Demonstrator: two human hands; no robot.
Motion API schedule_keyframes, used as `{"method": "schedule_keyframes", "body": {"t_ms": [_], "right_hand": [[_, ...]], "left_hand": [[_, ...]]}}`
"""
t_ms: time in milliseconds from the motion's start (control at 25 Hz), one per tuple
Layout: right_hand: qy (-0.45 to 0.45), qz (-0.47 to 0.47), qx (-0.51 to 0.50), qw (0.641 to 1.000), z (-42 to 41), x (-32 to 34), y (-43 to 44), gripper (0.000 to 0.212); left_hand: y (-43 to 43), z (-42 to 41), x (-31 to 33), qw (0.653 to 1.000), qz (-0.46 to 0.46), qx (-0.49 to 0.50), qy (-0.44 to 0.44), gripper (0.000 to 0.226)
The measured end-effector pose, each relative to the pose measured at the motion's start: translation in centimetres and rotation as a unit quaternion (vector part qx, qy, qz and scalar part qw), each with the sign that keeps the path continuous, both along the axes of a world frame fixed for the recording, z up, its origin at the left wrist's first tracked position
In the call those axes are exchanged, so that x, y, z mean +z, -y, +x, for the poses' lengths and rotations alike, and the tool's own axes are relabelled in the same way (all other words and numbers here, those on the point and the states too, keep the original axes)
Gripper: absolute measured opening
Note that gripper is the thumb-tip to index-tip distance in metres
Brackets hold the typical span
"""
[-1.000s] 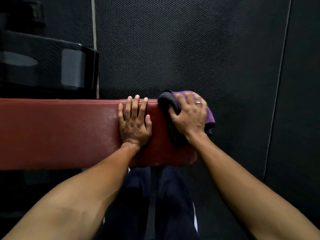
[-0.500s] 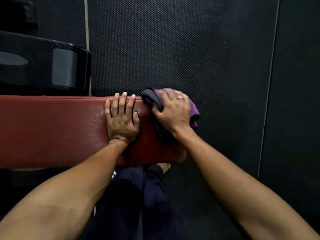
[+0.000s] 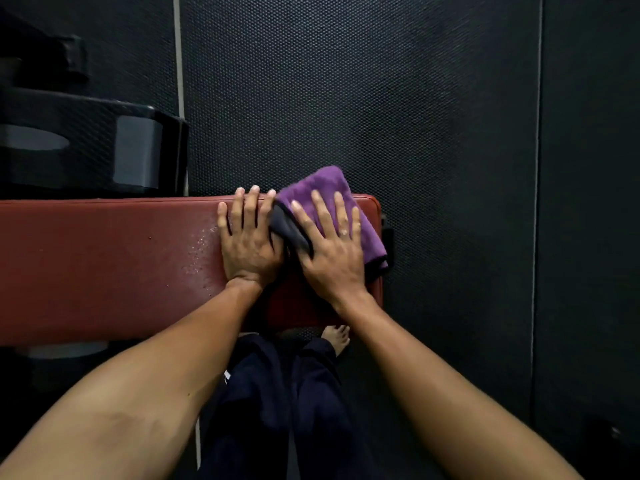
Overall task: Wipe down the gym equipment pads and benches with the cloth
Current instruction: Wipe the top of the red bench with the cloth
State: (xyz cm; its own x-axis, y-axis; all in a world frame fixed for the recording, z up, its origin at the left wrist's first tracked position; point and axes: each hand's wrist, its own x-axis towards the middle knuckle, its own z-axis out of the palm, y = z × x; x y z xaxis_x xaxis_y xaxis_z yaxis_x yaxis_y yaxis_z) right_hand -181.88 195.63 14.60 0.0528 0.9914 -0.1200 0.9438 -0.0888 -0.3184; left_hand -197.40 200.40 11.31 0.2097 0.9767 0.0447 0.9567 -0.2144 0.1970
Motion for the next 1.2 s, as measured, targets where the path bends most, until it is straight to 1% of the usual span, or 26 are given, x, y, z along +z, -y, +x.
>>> {"method": "schedule_keyframes", "body": {"t_ms": [40,80,120,160,200,240,280,320,360,440,520,560,640,680,720,760,800,840,880,920,960,1000,1040,1120,1160,1200], "right_hand": [[0.01,0.006,0.031,0.999,1.4,0.0,2.5,0.07],[0.012,0.0,0.035,0.999,3.0,0.2,4.7,0.074],[-0.008,-0.021,0.003,1.0,4.6,0.3,6.1,0.075],[-0.046,-0.051,-0.059,0.996,5.7,0.7,6.4,0.075],[-0.093,-0.085,-0.136,0.983,6.0,0.9,5.7,0.074],[-0.132,-0.105,-0.214,0.962,5.7,1.2,3.9,0.074],[-0.133,-0.111,-0.263,0.949,5.0,1.3,1.9,0.073],[-0.102,-0.117,-0.272,0.95,3.8,1.4,0.2,0.072],[-0.06,-0.115,-0.258,0.957,2.4,1.4,-0.8,0.071],[0.005,-0.082,-0.184,0.98,-0.2,1.2,-0.2,0.071],[0.022,-0.038,-0.092,0.995,-2.3,0.8,3.7,0.069],[0.025,-0.016,-0.062,0.998,-2.7,0.5,6.1,0.067],[0.04,0.014,-0.031,0.999,-1.6,-0.2,10.3,0.069],[0.044,0.012,-0.027,0.999,-0.4,-0.1,11.9,0.07],[0.034,-0.003,-0.048,0.998,1.0,0.0,12.8,0.071],[0.005,-0.034,-0.094,0.995,2.1,0.4,13.0,0.072],[-0.041,-0.072,-0.162,0.983,2.7,0.7,12.3,0.074],[-0.086,-0.101,-0.243,0.961,2.7,1.0,10.7,0.075],[-0.097,-0.113,-0.309,0.94,2.1,1.0,8.9,0.076],[-0.071,-0.123,-0.335,0.931,0.8,1.1,7.5,0.075],[-0.024,-0.119,-0.331,0.936,-0.8,1.0,6.6,0.074],[0.02,-0.095,-0.305,0.947,-2.5,0.7,6.6,0.073],[0.044,-0.069,-0.264,0.961,-4.1,0.3,7.2,0.073],[0.048,-0.028,-0.184,0.981,-7.6,-0.5,9.8,0.071],[0.035,-0.019,-0.171,0.985,-9.2,-0.6,11.0,0.071],[0.017,-0.02,-0.18,0.983,-10.3,-0.5,12.0,0.071]], "left_hand": [[0.1,0.0,0.2,1.0,-0.005,0.001,0.001,0.057],[0.1,0.1,0.4,1.0,-0.011,0.001,0.002,0.057],[0.0,0.1,0.5,1.0,-0.017,0.003,0.002,0.057],[0.0,0.2,0.7,1.0,-0.019,0.003,0.001,0.057],[0.0,0.2,0.9,1.0,-0.019,0.001,-0.001,0.057],[0.0,0.2,1.0,1.0,-0.021,-0.001,-0.002,0.057],[0.1,0.2,1.0,1.0,-0.025,-0.002,-0.001,0.057],[0.1,0.1,1.0,1.0,-0.029,-0.002,0.0,0.057],[0.2,0.0,1.0,0.999,-0.032,-0.004,0.002,0.057],[0.3,-0.1,1.2,0.999,-0.039,-0.019,0.018,0.057],[0.6,-0.6,1.4,0.997,-0.045,-0.046,0.036,0.056],[1.0,-1.0,1.4,0.996,-0.047,-0.057,0.044,0.056],[2.3,-1.5,1.4,0.995,-0.043,-0.068,0.058,0.057],[3.1,-1.7,1.5,0.995,-0.039,-0.072,0.06,0.057],[3.8,-2.0,1.5,0.995,-0.037,-0.076,0.06,0.058],[4.4,-2.2,1.5,0.994,-0.039,-0.082,0.06,0.058],[4.7,-2.4,1.5,0.993,-0.043,-0.087,0.062,0.058],[4.9,-2.5,1.6,0.993,-0.044,-0.091,0.065,0.058],[5.2,-2.6,1.6,0.992,-0.043,-0.094,0.066,0.058],[5.4,-2.7,1.5,0.993,-0.038,-0.096,0.066,0.058],[5.6,-2.8,1.4,0.993,-0.033,-0.096,0.066,0.058],[5.8,-2.9,1.3,0.992,-0.031,-0.097,0.068,0.057],[5.9,-3.1,1.1,0.992,-0.03,-0.098,0.069,0.057],[6.2,-3.5,0.9,0.991,-0.028,-0.111,0.068,0.057],[6.2,-3.7,0.9,0.99,-0.031,-0.123,0.068,0.058],[6.1,-3.9,0.9,0.988,-0.035,-0.134,0.068,0.058]]}}
